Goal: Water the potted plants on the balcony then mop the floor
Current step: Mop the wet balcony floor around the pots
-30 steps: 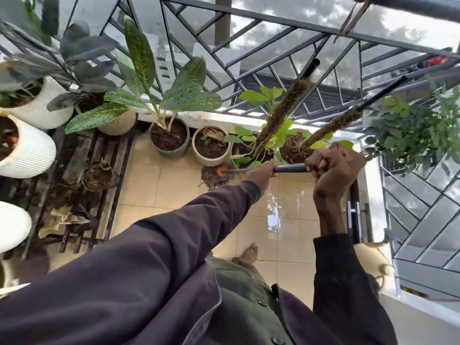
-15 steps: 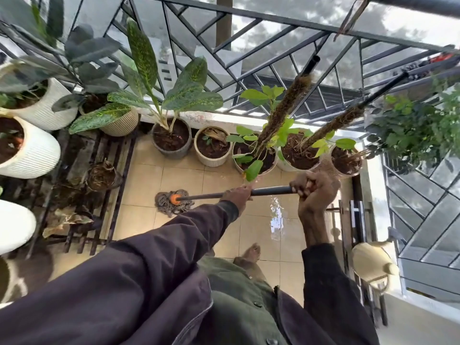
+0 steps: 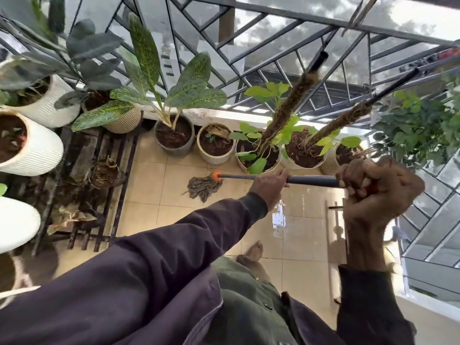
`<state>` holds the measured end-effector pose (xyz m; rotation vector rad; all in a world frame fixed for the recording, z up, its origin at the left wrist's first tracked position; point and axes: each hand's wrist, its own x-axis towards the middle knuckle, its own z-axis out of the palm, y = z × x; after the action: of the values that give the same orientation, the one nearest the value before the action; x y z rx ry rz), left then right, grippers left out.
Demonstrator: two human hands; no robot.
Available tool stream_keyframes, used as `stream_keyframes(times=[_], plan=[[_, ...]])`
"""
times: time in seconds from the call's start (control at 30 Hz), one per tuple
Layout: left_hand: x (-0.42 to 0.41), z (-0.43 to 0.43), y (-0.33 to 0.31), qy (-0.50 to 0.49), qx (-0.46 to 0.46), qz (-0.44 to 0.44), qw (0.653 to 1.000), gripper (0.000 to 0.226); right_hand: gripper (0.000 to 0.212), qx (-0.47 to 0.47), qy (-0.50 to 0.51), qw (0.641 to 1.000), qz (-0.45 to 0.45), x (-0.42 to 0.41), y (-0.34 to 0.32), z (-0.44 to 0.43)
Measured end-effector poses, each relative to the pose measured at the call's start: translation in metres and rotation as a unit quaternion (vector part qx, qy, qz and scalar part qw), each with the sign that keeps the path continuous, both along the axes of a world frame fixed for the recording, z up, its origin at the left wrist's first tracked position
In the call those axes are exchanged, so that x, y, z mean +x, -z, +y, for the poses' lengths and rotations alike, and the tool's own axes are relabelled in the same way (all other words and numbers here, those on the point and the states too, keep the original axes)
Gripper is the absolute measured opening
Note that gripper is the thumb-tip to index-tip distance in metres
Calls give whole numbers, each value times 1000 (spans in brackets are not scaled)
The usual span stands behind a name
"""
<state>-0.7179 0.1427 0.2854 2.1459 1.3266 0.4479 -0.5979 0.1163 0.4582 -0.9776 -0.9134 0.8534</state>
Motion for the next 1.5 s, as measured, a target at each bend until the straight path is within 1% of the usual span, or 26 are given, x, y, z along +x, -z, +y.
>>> stream_keyframes(times=[0.07,0.13,0.2,0.27,0.4,0.47,0.53,0.67,0.77,0.87,1.0,1.07,1.17,1.23,1.33,1.43,1.5], plan=[[10,13,-4,-10,1,-16,1000,26,33,25,0,999,-19,0,3,8],[14,29,0,-13,-25,-32,999,31,33,34,13,997,-65,0,13,19],[13,39,7,7,-66,-28,997,37,32,3,43,992,-118,-1,29,22],[10,44,17,37,-105,-26,993,38,29,-34,68,989,-126,1,48,17],[13,37,21,20,-128,-57,990,32,35,-57,82,989,-110,4,57,16],[16,36,17,19,-144,-54,988,33,41,-69,94,988,-100,7,54,20],[14,38,14,30,-152,-43,987,31,40,-94,104,986,-88,9,50,23],[6,29,15,38,-160,-6,986,35,36,-134,106,984,-46,7,49,22],[-2,19,19,41,-166,24,985,32,31,-144,114,983,-9,8,54,19],[-15,9,22,37,-184,44,981,33,26,-159,107,981,2,7,67,11],[-42,-11,23,27,-211,94,973,30,32,-184,86,977,66,-9,85,-4],[-58,-22,25,19,-216,119,969,27,34,-197,64,975,83,-20,93,-12],[-80,-35,26,8,-233,162,959,31,39,-177,16,979,96,-37,96,-24],[-88,-38,23,-3,-219,169,961,35,42,-146,-7,985,88,-43,89,-26],[-92,-34,8,-28,-150,138,979,37,42,-94,-43,993,60,-48,64,-19],[-91,-20,-10,-49,-53,78,994,26,25,-26,-76,995,55,-50,31,-2],[-89,-8,-20,-66,-12,35,997,20,26,6,-85,996,39,-55,15,12]])
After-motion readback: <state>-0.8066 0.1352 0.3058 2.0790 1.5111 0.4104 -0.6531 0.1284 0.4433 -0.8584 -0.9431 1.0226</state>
